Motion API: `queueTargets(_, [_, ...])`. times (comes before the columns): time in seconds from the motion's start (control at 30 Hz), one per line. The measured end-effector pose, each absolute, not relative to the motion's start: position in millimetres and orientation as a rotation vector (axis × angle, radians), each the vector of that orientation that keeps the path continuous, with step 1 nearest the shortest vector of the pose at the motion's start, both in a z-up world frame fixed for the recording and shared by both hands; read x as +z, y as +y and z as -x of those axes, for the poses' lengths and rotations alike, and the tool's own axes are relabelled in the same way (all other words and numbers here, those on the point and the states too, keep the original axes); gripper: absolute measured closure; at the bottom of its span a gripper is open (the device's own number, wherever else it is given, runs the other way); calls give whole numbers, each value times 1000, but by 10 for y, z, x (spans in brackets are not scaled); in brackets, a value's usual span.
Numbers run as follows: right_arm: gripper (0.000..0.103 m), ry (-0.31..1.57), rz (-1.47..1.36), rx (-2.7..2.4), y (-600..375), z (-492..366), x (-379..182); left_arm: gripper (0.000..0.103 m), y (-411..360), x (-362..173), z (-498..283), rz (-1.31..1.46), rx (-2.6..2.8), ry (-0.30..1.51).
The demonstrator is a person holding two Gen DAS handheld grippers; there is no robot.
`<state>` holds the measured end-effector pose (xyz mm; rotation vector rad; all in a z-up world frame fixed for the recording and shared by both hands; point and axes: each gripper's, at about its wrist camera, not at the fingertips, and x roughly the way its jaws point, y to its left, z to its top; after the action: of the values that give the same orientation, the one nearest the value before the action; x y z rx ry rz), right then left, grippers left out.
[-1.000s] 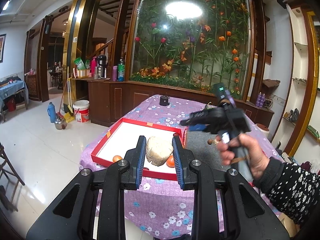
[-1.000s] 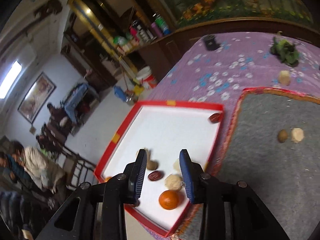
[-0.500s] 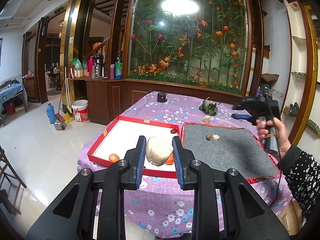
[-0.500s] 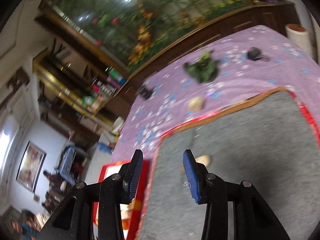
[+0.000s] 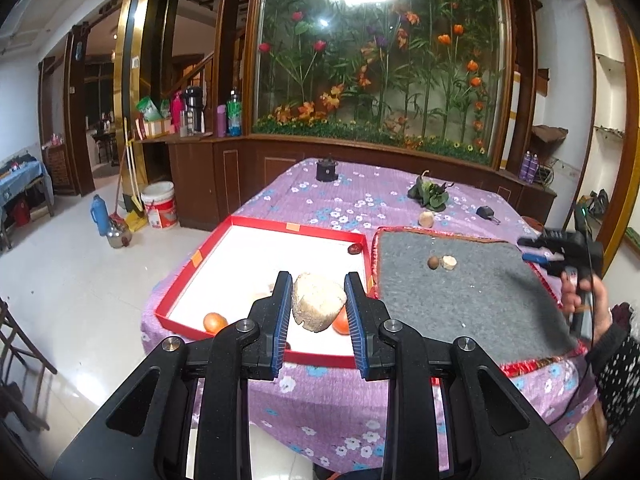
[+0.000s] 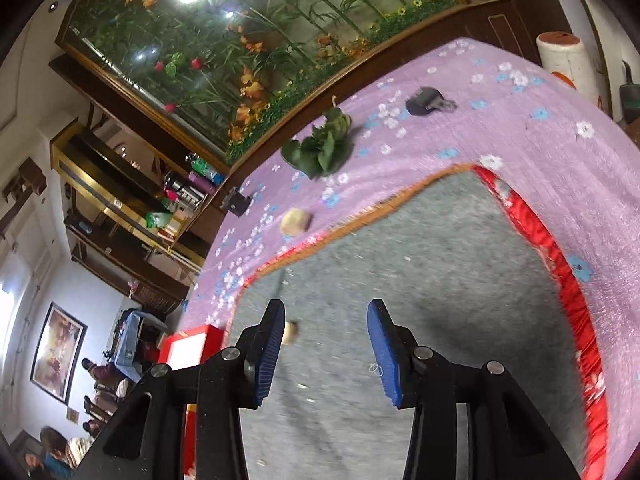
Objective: Organize fruits
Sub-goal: 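Move the open right tool back over the grey mat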
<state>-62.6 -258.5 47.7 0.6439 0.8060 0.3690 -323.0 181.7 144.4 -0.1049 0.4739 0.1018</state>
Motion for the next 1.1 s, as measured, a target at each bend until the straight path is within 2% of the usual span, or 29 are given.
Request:
queueTargets(0.33, [61,783,-814,452,-2914,458,84,77,1751,1370,3087,110,118,509])
queueTargets(1.1, [61,812,-718,320,-2978,506,18,77,1910,1345,3229,154,119,490])
